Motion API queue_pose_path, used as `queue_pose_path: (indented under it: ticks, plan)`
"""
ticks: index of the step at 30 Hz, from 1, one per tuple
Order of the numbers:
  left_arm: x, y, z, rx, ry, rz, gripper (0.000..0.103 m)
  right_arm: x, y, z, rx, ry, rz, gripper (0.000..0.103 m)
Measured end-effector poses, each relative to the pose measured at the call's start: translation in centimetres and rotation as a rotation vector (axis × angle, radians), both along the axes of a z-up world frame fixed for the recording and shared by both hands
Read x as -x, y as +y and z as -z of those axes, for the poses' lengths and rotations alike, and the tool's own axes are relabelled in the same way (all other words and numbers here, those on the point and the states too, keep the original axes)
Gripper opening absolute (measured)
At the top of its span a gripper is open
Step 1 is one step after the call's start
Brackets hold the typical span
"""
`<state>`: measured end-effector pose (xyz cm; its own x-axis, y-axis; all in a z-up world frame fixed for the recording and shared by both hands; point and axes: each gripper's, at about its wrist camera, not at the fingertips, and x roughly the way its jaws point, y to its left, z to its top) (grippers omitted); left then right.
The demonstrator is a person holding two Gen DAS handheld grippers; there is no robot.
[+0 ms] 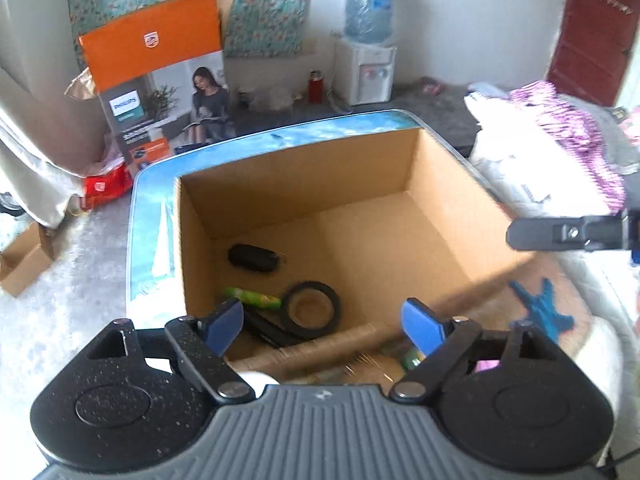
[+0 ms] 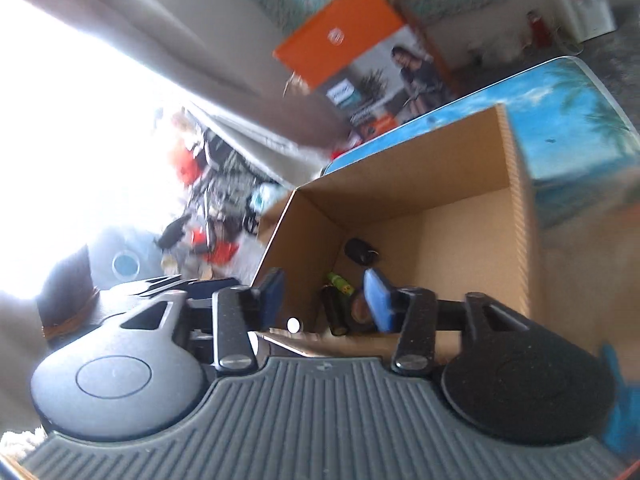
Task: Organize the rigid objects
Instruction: 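Move the open right tool back to the pink bowl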
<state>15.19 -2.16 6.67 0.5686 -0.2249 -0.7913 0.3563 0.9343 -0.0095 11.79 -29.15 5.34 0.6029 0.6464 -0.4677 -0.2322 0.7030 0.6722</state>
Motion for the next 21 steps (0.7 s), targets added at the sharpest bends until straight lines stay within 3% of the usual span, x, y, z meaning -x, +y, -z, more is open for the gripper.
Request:
queue_pose_path:
  ticks: [4,10,13,21]
  plan:
    - [2.3,-0.4,1.6,0.067,0.04,0.018,0.088,4.9,-1.5,2.7,0.012,0.022,0.089,0.051]
    - [5.7,-2.6,5.7,0.085,0.076,0.062,0.09,9.6,-2.0,7.0,0.079,0.065,0.158,0.051]
    - [6.9,-4.0,8.0,0.084,0.097,0.09,0.09,10.1,-1.7,8.3,0.133,0.093,0.17,0.051]
    - [8.3,-6.8,11.9,0.067,0.05,0.143,0.09,9.0,-1.0,9.5,0.206,0.107,0.161,0.051]
